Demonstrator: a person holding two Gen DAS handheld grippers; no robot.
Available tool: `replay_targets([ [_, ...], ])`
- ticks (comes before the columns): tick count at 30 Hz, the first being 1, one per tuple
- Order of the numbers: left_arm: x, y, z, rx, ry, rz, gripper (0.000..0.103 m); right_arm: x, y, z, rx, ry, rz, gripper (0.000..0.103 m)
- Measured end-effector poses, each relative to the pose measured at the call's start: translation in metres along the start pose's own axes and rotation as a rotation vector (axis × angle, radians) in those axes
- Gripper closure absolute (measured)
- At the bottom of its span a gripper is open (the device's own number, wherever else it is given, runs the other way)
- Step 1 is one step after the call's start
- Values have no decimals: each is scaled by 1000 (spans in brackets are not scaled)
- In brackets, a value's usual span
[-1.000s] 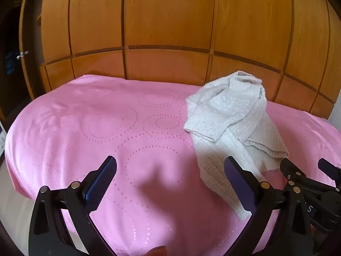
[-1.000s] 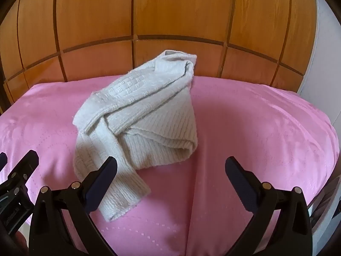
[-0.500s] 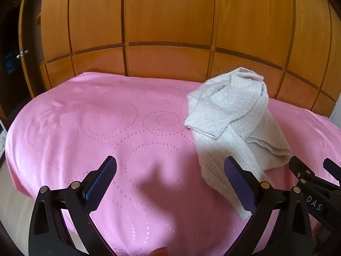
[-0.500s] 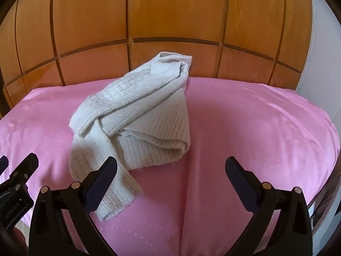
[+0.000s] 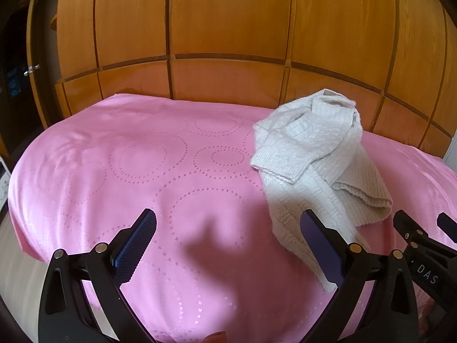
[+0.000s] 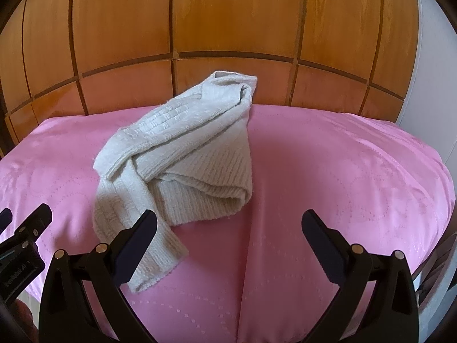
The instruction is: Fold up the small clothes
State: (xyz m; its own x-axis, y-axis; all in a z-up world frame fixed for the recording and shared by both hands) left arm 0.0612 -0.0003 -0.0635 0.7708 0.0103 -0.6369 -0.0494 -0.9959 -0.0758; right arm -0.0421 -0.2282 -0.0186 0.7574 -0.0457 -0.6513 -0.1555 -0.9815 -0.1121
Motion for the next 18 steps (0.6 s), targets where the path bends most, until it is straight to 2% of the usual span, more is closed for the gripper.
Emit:
replay_targets([
  [18, 0, -1, -1, 5, -3, -4, 3, -3, 2, -4, 14, 13, -9, 2],
])
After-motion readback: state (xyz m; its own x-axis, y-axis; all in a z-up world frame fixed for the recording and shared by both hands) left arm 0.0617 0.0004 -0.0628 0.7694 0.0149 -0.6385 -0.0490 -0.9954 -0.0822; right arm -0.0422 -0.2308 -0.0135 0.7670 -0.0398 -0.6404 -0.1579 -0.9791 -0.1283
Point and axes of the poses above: each gripper's, at about its wrist camera, not at the fingertips, and x roughly the way its jaws point, y to its right, z to its underside, the point moved 8 cm from there along x, roughly the way its jaws point, and after that the axes turned 8 degrees about x, right-handed, at the moved point
